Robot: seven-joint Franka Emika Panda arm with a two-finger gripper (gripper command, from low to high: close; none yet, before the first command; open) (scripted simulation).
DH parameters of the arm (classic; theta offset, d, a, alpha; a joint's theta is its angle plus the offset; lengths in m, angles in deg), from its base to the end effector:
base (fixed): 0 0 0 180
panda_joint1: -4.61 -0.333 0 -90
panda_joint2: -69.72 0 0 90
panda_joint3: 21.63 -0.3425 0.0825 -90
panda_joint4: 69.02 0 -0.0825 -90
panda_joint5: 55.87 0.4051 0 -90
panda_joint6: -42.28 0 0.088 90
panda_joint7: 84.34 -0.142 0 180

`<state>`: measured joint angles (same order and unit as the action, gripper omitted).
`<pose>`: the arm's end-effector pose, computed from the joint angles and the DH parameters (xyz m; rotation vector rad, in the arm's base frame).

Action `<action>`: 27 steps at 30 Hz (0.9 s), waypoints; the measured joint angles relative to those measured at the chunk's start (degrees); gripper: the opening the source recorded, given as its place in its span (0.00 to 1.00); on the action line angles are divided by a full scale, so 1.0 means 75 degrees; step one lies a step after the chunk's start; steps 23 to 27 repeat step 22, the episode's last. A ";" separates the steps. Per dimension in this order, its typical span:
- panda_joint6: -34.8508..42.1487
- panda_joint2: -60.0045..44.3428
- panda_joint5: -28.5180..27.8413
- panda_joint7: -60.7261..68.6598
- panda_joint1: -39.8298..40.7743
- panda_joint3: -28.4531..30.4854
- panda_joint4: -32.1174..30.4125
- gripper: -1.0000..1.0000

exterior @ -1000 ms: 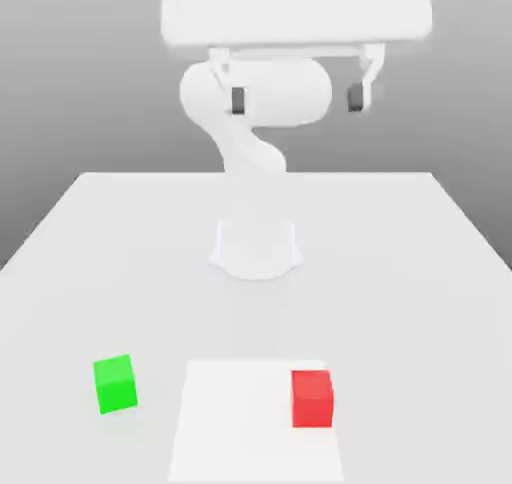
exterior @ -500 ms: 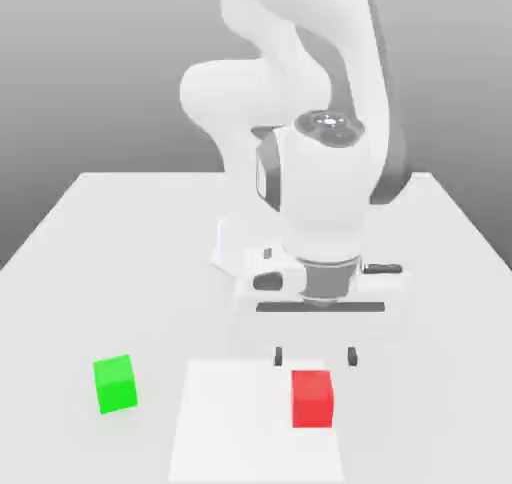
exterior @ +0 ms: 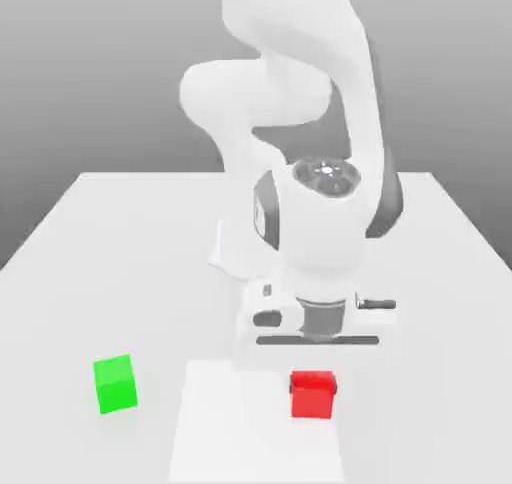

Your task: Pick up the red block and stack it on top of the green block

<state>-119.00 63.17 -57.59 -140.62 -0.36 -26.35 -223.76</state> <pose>0.4108 0.0727 0.1648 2.9025 -1.2020 0.0007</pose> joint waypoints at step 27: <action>-0.0135 -0.0160 0.0580 -0.0675 0.3593 0.1390 0.0023 1.00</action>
